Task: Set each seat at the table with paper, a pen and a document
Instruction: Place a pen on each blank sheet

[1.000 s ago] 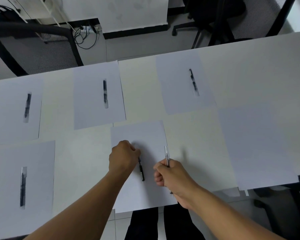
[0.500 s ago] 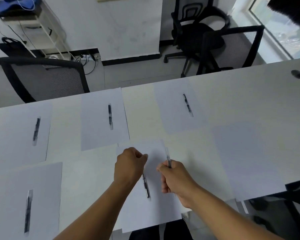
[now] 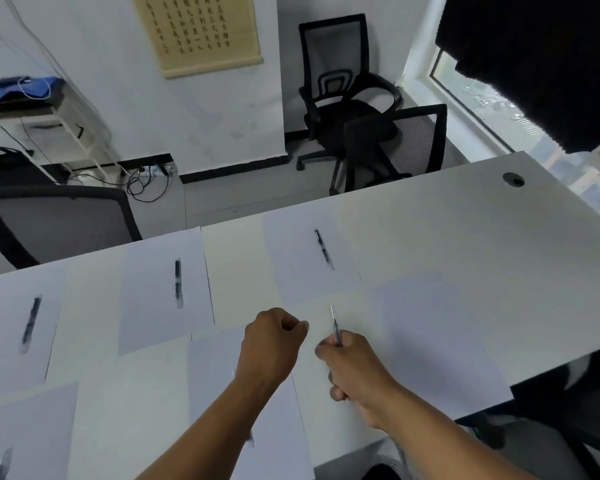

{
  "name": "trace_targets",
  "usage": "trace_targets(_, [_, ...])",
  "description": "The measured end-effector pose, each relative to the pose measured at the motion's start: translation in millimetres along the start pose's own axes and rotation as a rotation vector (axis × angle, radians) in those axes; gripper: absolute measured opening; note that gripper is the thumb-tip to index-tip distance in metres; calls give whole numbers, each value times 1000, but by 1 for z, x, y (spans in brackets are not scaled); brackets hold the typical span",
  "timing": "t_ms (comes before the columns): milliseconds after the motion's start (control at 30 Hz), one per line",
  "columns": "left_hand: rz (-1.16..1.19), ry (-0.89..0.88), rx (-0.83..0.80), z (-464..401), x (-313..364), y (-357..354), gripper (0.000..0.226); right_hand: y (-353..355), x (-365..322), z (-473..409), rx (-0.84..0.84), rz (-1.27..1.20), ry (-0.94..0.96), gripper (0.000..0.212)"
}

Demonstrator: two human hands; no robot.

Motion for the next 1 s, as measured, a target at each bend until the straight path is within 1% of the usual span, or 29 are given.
trace_targets(133, [26,20,23,15,37,-42,27,61,4,2,-55,0,10,12])
trace_targets(267, [32,80,24,27,58,-84,29,117,10,3,-87,-11,7,9])
trace_targets(333, [35,99,44,34,71,-103,32,148,13,1,-85,-24,6,6])
trace_targets(400, [33,115,57,39,84,-117,27,174,16,-1,-74,-56,-1,5])
trace_targets(467, [25,123,68,41,92,-125,27,190,20,-5,-76,-84,1,6])
trace_targets(633, [24,157,56,40,97,-141,32,214,24,-9,-83,-137,-4,9])
trace_targets(767, [-12,162,18,36,98,-150,25,222,27,-14,-76,-160,-24,10])
trace_targets(867, [-31,168,-8,26,93,-157,25,228,32,-19,-47,-168,-58,9])
trace_targets(1000, [-41,171,-61,10,83,-170,27,236,41,-30,12,-153,-98,14])
Point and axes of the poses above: each hand's wrist, its own z-axis away from the middle knuckle, its own y-axis out of the back of the hand, x = y × z, the point moved 6 cm from there along -z, towards the middle knuckle, and after that the axes turned 8 degrees about y, right-handed, at the moved point
